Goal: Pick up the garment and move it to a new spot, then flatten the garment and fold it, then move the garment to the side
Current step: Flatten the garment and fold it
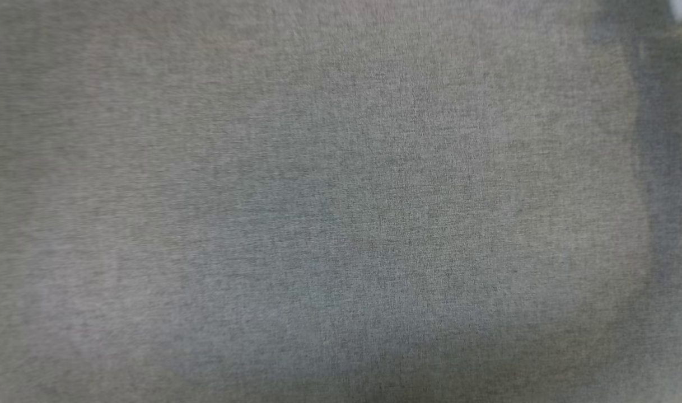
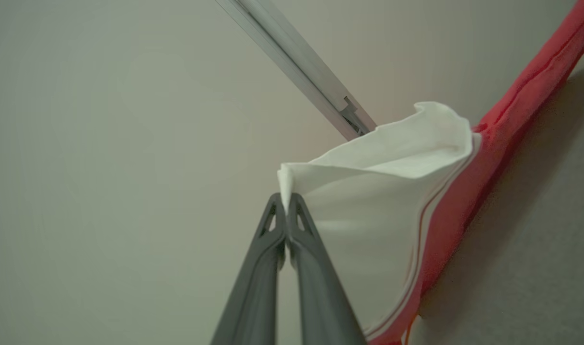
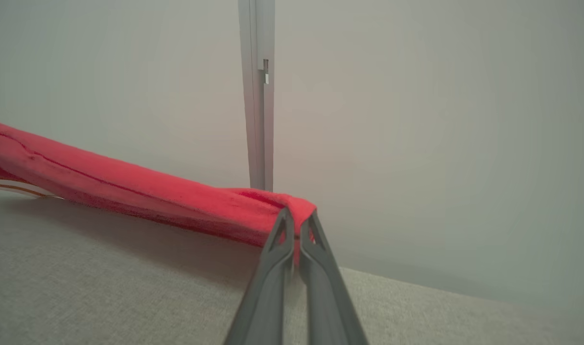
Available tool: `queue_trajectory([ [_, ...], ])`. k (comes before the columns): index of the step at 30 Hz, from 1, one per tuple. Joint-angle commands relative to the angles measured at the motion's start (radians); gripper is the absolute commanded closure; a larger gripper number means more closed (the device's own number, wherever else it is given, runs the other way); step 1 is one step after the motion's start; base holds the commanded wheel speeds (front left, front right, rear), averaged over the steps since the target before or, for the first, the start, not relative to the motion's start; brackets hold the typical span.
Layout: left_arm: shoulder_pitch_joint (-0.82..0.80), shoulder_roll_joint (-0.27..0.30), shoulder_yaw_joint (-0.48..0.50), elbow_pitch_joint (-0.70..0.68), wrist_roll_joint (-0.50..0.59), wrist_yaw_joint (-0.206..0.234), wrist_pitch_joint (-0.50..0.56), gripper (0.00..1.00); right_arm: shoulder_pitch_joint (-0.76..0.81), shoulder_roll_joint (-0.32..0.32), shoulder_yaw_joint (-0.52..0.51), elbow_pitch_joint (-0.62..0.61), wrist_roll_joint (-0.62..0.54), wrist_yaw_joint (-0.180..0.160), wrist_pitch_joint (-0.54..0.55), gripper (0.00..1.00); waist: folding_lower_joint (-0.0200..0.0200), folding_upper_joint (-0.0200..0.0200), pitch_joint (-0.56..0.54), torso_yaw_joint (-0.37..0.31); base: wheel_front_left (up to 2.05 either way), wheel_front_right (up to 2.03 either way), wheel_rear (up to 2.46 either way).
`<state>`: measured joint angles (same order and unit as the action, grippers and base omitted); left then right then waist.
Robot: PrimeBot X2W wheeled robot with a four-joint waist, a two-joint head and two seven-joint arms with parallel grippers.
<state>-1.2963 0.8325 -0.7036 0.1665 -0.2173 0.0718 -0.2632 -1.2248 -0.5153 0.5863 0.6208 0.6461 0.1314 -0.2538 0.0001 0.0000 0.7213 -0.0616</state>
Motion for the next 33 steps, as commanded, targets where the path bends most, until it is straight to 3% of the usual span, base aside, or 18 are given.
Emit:
queue_trajectory([
  [1,0.05,0.012,0.027,-0.022,-0.039,0.011,-0.001,1.0,0.039,-0.03,0.0,-0.001,0.041,-0.001,0.001,1.0,-0.0001,0.0,-0.057,0.032,0.0,0.0,0.0],
  [6,0.378,0.082,0.061,-0.186,-0.16,-0.055,-0.001,1.0,0.269,-0.107,0.014,-0.035,0.201,-0.002,0.023,1.0,-0.0001,0.0,-0.173,0.048,0.0,0.0,0.0],
  [9,0.572,0.115,0.092,-0.275,-0.194,-0.04,-0.001,1.0,0.418,-0.145,0.014,-0.073,0.26,-0.002,0.016,1.0,-0.0001,0.0,-0.243,0.05,0.0,0.0,0.0],
  [13,0.806,0.155,0.109,-0.35,-0.172,0.023,-0.001,1.0,0.598,-0.163,0.009,-0.125,0.313,-0.002,0.008,1.0,-0.0001,0.0,-0.328,0.046,0.0,0.0,0.0],
  [19,1.076,0.163,0.105,-0.455,-0.199,0.077,-0.001,1.0,0.804,-0.167,-0.01,-0.2,0.333,-0.002,0.001,1.0,-0.0001,0.0,-0.418,0.033,0.0,0.0,0.0],
  [26,1.283,0.226,0.076,-0.552,-0.227,0.109,0.005,1.0,0.995,-0.205,-0.059,-0.282,0.293,-0.002,0.008,1.0,-0.0001,0.0,-0.455,0.024,0.0,0.0,0.0],
  [29,1.319,0.257,0.06,-0.592,-0.246,0.094,0.024,1.0,1.067,-0.218,-0.099,-0.312,0.265,-0.002,0.04,1.0,-0.0001,0.0,-0.459,0.025,0.0,0.0,0.0],
  [33,1.281,0.264,0.048,-0.617,-0.254,0.036,0.043,1.0,1.124,-0.204,-0.164,-0.365,0.227,-0.002,0.091,1.0,-0.0001,0.0,-0.453,0.027,0.0,0.0,0.0],
])
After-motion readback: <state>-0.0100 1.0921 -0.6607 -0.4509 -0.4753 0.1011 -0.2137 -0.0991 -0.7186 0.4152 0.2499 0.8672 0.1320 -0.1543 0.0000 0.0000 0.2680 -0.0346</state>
